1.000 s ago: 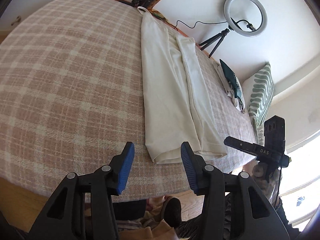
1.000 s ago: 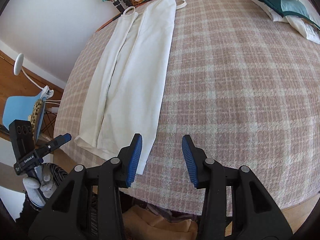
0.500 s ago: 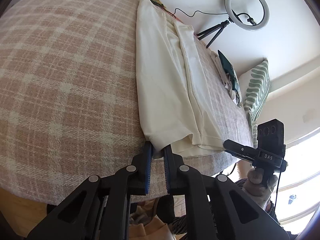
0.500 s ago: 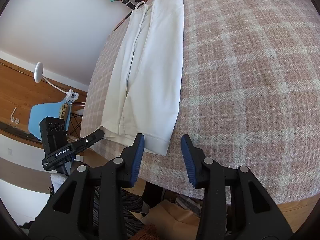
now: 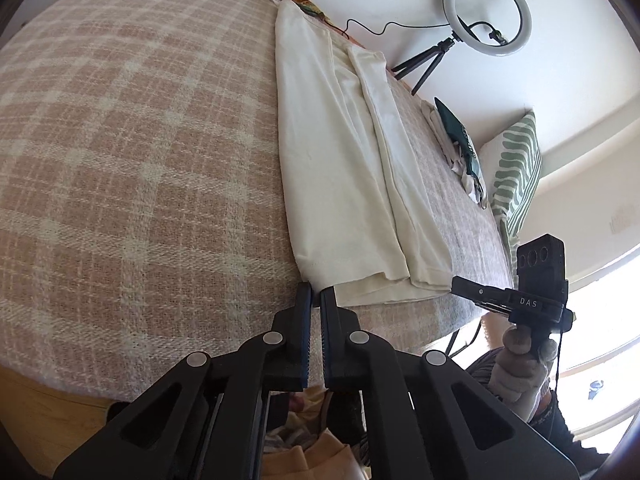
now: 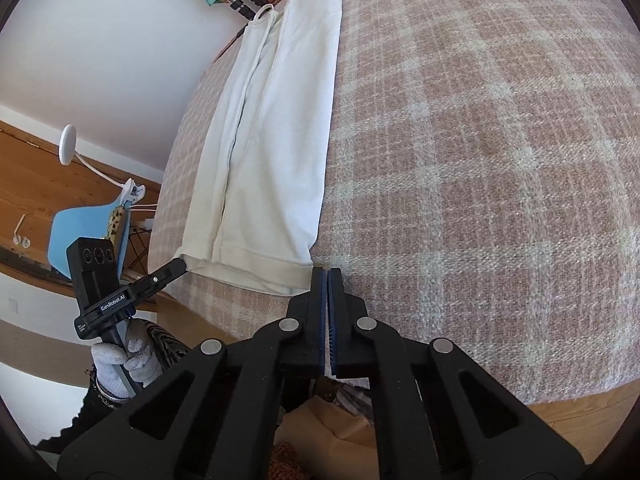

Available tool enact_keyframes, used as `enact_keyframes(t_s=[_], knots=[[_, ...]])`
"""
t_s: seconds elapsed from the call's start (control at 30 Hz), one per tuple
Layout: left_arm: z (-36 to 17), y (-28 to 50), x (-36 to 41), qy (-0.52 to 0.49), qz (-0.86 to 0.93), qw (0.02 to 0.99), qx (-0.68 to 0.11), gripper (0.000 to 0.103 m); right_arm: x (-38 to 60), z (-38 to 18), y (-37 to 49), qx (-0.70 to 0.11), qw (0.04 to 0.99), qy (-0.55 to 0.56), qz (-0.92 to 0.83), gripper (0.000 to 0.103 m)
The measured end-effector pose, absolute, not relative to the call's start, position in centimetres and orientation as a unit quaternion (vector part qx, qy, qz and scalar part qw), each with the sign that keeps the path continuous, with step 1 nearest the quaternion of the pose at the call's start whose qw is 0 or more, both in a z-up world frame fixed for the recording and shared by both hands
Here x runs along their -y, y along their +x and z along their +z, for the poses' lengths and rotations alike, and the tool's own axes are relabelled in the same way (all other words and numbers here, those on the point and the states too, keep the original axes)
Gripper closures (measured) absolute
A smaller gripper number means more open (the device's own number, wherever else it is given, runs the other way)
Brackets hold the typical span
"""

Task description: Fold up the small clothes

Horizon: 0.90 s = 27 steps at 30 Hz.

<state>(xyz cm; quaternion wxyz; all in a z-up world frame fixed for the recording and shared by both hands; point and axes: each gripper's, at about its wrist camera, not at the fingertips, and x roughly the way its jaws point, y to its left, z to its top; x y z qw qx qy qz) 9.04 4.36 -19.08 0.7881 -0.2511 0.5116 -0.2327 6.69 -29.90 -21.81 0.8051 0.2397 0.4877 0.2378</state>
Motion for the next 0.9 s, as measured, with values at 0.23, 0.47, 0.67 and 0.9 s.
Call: enact_keyframes(t_s=[0.23, 0.47, 0.67, 0.9], knots=[[-17.5, 8.7, -6.1, -0.289, -0.237, 0.79, -0.486, 0.073, 31.1, -21.5, 6.8, -0.468, 0.799, 0.277, 0.257, 0.065], [-19.0, 10.5, -5.5, -0.308, -0.227, 0.773, -0.507, 0.059, 29.4, -21.7, 7.5, -0.478, 0.787, 0.271, 0.28, 0.059], [-19.4, 11.3, -3.6, -0.292, -0.255, 0.755, -0.529, 0.089, 29.0, -23.1, 8.5, -0.496, 0.758, 0.3, 0.297, 0.091], [-18.1, 11.8, -3.7, -0.305, -0.268, 0.759, -0.508, 0.098, 28.4, -21.8, 9.0, -0.481, 0.756, 0.316, 0.312, 0.095]])
